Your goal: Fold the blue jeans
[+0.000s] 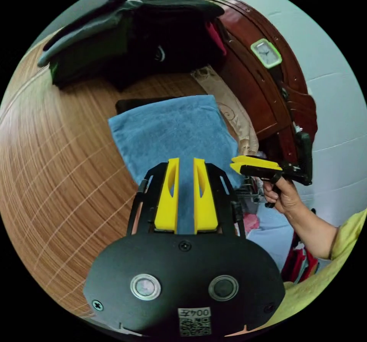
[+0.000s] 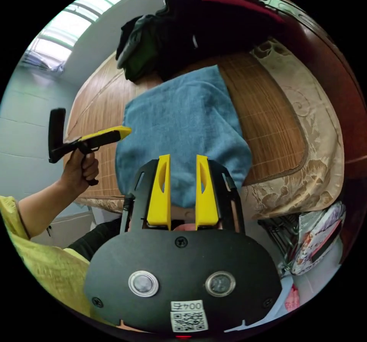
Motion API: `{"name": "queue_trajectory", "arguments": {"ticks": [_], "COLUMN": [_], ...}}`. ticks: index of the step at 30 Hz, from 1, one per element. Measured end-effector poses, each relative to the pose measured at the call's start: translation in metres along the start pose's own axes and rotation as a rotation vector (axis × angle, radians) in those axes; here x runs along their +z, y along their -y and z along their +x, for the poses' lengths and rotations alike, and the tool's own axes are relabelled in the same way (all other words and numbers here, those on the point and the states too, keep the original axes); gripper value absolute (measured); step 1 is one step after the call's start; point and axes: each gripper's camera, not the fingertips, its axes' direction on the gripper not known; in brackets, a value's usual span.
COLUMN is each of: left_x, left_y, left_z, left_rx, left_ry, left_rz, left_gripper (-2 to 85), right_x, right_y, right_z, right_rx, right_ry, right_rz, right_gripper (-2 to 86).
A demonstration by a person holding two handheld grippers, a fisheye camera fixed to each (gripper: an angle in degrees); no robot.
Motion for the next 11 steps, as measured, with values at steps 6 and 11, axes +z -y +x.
{"name": "queue_trajectory", "arguments": {"ticks": [6,11], "left_x": [0.089,0.089], "left_y": [0.024,0.033], "left_z": [0.014,0.007], "left_rx": [0.01,-0.062], "left_ry": [0.189,0.041], "left_rz": [-0.155,-0.216], "left_gripper": [2.4,3.2], "right_x": [0.06,0.054], "right_y": [0.025,0.022], "right_z": [0.003,0.024], "right_rx": [0.061,0.082], "right_ry": [-0.203,-0.098], "right_rz": [-0.127,-0.092], "right_gripper": [5.0,7.2]}}
